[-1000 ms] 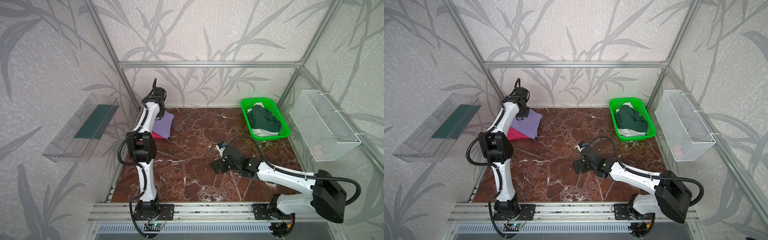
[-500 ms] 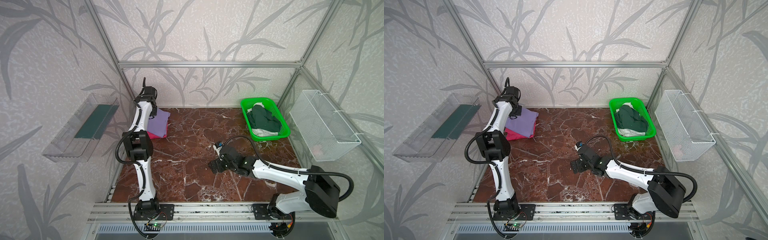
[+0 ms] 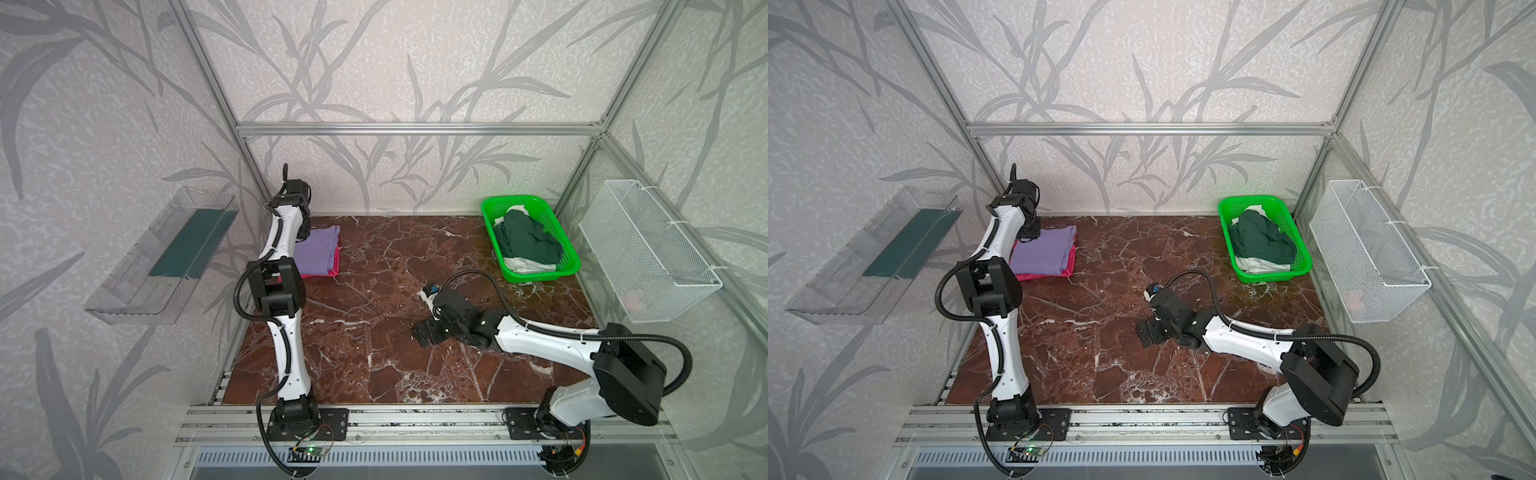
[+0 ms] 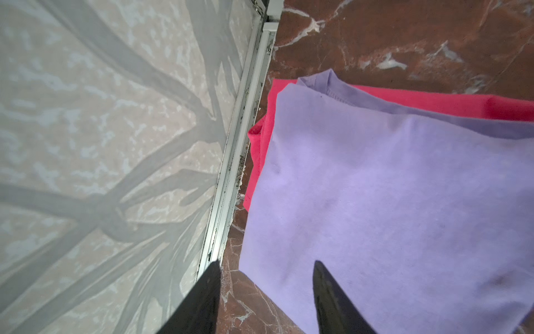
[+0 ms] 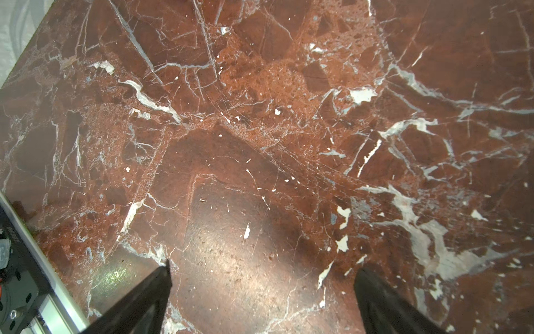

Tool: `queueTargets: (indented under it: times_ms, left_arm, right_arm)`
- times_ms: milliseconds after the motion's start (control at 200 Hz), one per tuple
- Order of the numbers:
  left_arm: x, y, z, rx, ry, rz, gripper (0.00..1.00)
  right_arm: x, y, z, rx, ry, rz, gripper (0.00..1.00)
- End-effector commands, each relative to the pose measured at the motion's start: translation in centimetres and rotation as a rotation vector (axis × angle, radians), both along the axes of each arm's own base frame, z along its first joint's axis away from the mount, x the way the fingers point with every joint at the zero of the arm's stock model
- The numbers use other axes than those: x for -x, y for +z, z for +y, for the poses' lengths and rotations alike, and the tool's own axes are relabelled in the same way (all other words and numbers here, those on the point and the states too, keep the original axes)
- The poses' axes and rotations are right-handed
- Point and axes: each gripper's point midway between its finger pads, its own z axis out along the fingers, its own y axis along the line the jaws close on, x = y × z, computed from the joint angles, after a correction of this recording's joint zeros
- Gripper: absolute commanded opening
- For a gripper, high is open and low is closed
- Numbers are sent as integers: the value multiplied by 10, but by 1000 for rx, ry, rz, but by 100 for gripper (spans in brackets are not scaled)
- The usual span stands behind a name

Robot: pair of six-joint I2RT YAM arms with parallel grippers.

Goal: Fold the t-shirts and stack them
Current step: 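Lower the lavender bundle onto the magenta shirt with the left gripper, then open the left gripper and draw it back from the stack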

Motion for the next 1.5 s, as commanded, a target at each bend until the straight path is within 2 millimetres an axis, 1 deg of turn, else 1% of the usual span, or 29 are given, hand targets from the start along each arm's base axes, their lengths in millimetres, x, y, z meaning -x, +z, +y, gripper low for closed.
queueTargets:
  times_ms: [0,155,270,505,585,675,840,955,960,965,1025,1100,1145,1195,1210,1224,1229,1244,1264,1279,1299,1329,1359,1374,1414,1429,1444,1464,1494]
  left_arm:
    - [4,23,-4,21,5,-55,53]
    - [7,-3,-33,210,-15,-44,50]
    - [17,-18,-58,311,-19,-33,48]
    - [49,-59,-95,408,2,22,46]
    - [55,-70,-108,419,0,47,45]
    - [56,-75,-126,444,-33,53,44]
    - [62,-66,-158,595,-65,13,44]
    - [71,-34,-199,829,-162,-111,44]
    - [72,-32,-201,839,-167,-117,44]
    - [72,-30,-202,849,-171,-124,44]
    - [84,-6,-220,956,-214,-199,44]
    - [109,7,-236,1020,-242,-256,47]
    - [128,8,-242,1004,-260,-254,48]
    - [152,1,-241,916,-261,-242,50]
    - [158,-2,-239,877,-257,-238,51]
    - [166,-5,-238,843,-260,-232,52]
    - [168,-6,-236,822,-255,-235,52]
    - [175,-8,-230,764,-246,-240,53]
    - [185,-13,-224,691,-236,-237,54]
    - [192,-14,-219,645,-230,-240,56]
    - [200,-17,-209,569,-207,-253,57]
    - [210,-17,-195,479,-168,-278,61]
    - [218,-16,-180,408,-116,-315,66]
    - [222,-14,-173,383,-92,-337,69]
    - [229,-11,-160,343,-46,-392,75]
    - [231,-9,-156,325,-33,-411,87]
    - [233,-8,-151,309,-15,-429,92]
    - [236,-5,-144,282,12,-454,97]
    - [240,-1,-132,234,55,-485,99]
  right_arm:
    - [-4,9,7,-34,4,-11,99]
    - [-2,9,3,-36,0,-18,99]
    - [-1,9,1,-41,-3,-25,99]
    - [2,8,2,-53,12,-9,99]
    - [3,10,1,-54,11,-10,99]
    - [4,13,-3,-59,6,-20,99]
    - [5,15,-15,-48,-15,-32,99]
    - [2,7,-27,-31,-41,-7,99]
    - [2,7,-27,-31,-41,-7,99]
    - [1,14,-28,-50,-42,-19,99]
    - [-2,22,-38,-81,-62,-25,99]
    - [-8,21,-58,-97,-110,-17,99]
    - [-14,20,-73,-109,-150,-13,99]
    - [-19,19,-90,-127,-192,-8,99]
    - [-24,18,-101,-133,-226,-7,99]
    - [-24,18,-105,-135,-236,-6,99]
    - [-24,18,-105,-135,-236,-6,99]
    - [-28,17,-119,-136,-278,-5,99]
    - [-29,16,-124,-138,-293,-4,99]
    - [-33,16,-137,-141,-332,-6,99]
    - [-34,17,-142,-145,-347,-9,99]
    - [-38,18,-159,-146,-404,-17,99]
    - [-42,21,-175,-143,-457,-36,99]
    - [-44,23,-182,-188,-543,-10,99]
    - [-48,28,-199,-172,-589,-59,99]
    - [-49,31,-206,-157,-604,-86,99]
    - [-51,33,-213,-141,-615,-111,99]
    - [-52,36,-221,-119,-633,-146,99]
    - [-52,40,-228,-111,-662,-177,99]
